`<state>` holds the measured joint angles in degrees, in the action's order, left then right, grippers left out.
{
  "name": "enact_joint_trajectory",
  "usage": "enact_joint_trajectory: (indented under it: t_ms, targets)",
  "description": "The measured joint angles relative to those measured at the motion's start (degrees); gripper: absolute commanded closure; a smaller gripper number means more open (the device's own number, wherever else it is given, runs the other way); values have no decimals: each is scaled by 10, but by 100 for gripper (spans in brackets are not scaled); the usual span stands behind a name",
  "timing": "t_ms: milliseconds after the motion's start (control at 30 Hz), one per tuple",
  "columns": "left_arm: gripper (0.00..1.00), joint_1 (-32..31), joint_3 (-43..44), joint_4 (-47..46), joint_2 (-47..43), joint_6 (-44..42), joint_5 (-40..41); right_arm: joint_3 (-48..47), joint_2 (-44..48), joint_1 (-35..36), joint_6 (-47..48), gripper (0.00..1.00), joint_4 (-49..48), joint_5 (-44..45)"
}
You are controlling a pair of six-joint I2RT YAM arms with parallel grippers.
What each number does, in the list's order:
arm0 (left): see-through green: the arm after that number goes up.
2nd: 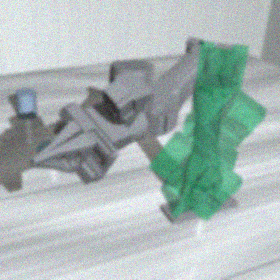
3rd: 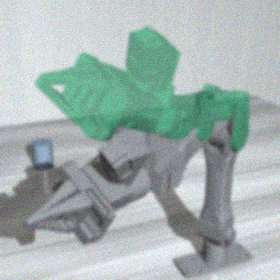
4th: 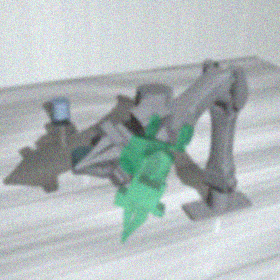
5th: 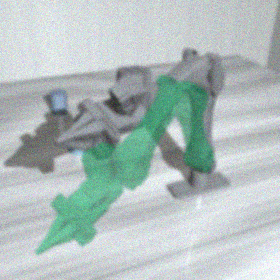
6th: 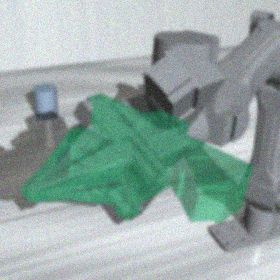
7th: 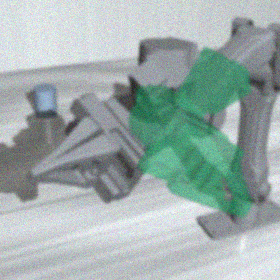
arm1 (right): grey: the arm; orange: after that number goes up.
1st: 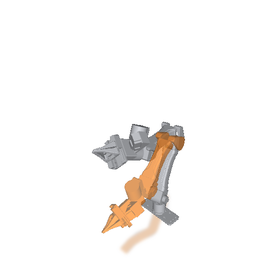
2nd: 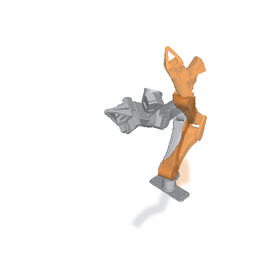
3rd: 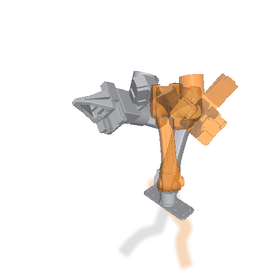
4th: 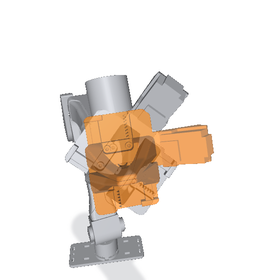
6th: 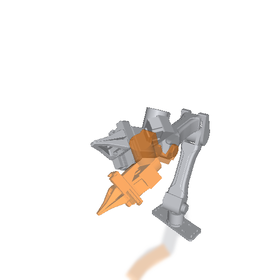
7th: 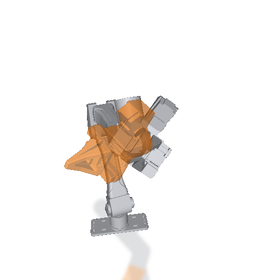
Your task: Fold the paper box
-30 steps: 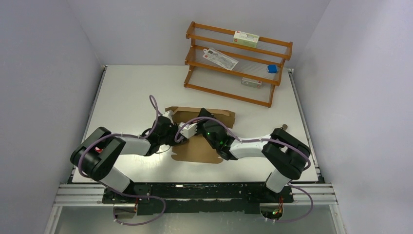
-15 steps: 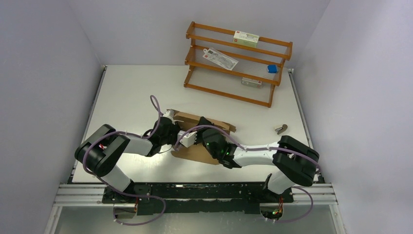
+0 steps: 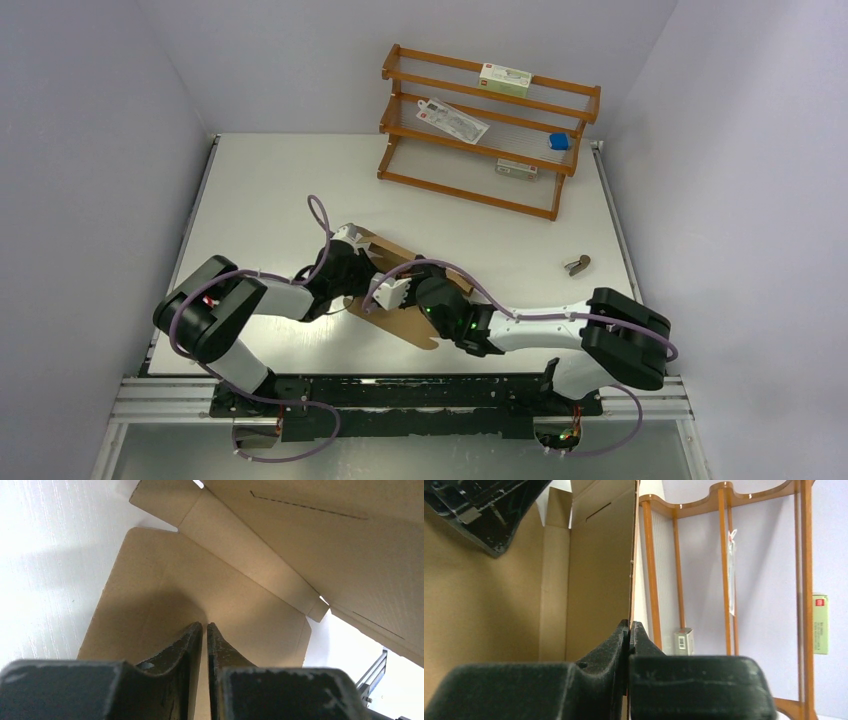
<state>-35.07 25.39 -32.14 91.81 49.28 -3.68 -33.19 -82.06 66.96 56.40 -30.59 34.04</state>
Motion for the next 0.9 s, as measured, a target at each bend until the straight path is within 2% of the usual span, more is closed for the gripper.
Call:
enact_joint_trajectory:
  t_ms: [433, 667, 767, 900]
  targets:
    - [77, -4, -18, -27, -5, 9, 32, -44, 4, 17, -71, 100, 83, 24]
    - [72, -5, -41, -60, -10, 24, 42, -49, 1, 18, -89, 100, 93, 30]
    - [69, -4, -58, -61, -32, 29, 45, -57, -17, 16, -88, 100, 85, 47]
    - [67, -4, -74, -8, -88, 23, 55, -78, -45, 5, -84, 100, 81, 79]
